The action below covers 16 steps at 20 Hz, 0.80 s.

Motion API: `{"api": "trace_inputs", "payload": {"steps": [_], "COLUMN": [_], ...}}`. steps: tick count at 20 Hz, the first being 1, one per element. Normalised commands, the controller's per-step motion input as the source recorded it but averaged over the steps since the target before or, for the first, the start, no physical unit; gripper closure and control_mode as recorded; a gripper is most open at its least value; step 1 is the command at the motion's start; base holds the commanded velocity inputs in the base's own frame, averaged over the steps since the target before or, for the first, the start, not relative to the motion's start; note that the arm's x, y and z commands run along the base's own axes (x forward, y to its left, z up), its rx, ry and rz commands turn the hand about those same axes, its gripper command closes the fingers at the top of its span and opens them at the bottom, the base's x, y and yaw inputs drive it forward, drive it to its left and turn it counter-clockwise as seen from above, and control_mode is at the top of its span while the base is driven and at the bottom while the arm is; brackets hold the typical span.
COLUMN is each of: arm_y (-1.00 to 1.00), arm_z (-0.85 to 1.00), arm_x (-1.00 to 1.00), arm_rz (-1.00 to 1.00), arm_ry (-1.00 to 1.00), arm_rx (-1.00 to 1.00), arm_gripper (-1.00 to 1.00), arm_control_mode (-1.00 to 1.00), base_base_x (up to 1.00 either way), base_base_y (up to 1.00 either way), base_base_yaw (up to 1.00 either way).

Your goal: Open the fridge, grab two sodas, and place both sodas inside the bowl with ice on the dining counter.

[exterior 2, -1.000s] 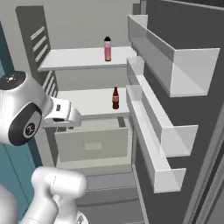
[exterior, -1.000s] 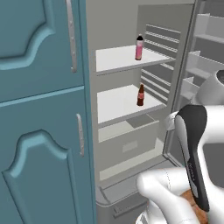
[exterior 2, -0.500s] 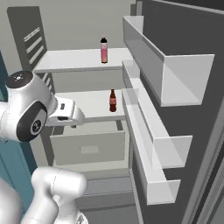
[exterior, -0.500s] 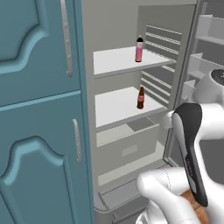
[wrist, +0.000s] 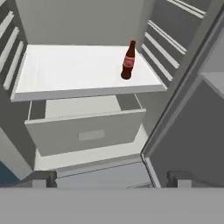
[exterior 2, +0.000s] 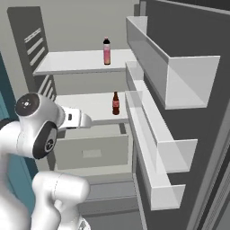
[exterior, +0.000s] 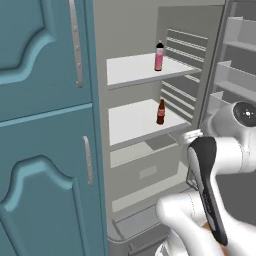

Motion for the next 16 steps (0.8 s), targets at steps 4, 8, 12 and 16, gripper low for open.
{"api": "trace_inputs", "payload": {"steps": [4,8,12,16], "arm_y": [0.00,0.00,0.00,0.00], "arm_z": [-0.07,0.00,0.00,-0.11], "arm_x": [0.48,0.43,0.47,0.36], "arm_rz": [0.07,0.04,0.02,0.02], "arm_ry": [-0.28,-0.23,-0.17,-0.02], "arm_rx": [0.00,0.00,0.00,0.00], "arm_gripper": [-1.00,-1.00,-1.00,-1.00], "arm_control_mode": [-1.00,-1.00,-1.00,-1.00], "base_base_x": [0.00,0.00,0.00,0.00], "base_base_y": [0.00,0.00,0.00,0.00], "base_base_yaw": [0.00,0.00,0.00,0.00]}}
